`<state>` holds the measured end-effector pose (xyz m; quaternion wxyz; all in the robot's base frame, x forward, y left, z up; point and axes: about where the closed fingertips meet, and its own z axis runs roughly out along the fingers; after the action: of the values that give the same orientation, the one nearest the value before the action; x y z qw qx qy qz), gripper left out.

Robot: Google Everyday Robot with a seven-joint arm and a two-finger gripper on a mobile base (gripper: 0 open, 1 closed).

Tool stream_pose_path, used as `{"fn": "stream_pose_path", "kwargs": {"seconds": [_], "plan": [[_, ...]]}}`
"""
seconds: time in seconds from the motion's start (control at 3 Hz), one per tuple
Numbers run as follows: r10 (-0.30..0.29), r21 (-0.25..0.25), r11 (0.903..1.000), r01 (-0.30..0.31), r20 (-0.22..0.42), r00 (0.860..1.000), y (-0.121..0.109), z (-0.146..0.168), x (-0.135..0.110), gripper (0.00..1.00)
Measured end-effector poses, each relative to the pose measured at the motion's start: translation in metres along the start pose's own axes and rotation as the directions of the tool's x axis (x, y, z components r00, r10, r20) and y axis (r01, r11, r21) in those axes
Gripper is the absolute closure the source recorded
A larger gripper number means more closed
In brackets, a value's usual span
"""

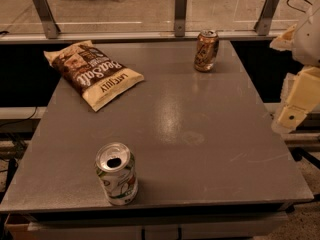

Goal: Move orange can near brown chip bag

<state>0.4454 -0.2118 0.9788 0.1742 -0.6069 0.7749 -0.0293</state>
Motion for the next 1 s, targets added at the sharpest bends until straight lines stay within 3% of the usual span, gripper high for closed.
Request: {"fn": "stream_pose_path", "kwargs": {"seconds": [0.33,0.67,1.0], "plan": [[-0.023,0.033,0.9992,0.022,0.044,0.999,-0.029,0.020,-0.018,0.00],[-0.003,0.089,0.9960,-0.008,0.119,0.993,-0.083,0.050,-0.036,0.00],[0.049,0.139,0.9873,-0.077,0.196,0.979,-0.133,0.079,-0.045,0.00]]}}
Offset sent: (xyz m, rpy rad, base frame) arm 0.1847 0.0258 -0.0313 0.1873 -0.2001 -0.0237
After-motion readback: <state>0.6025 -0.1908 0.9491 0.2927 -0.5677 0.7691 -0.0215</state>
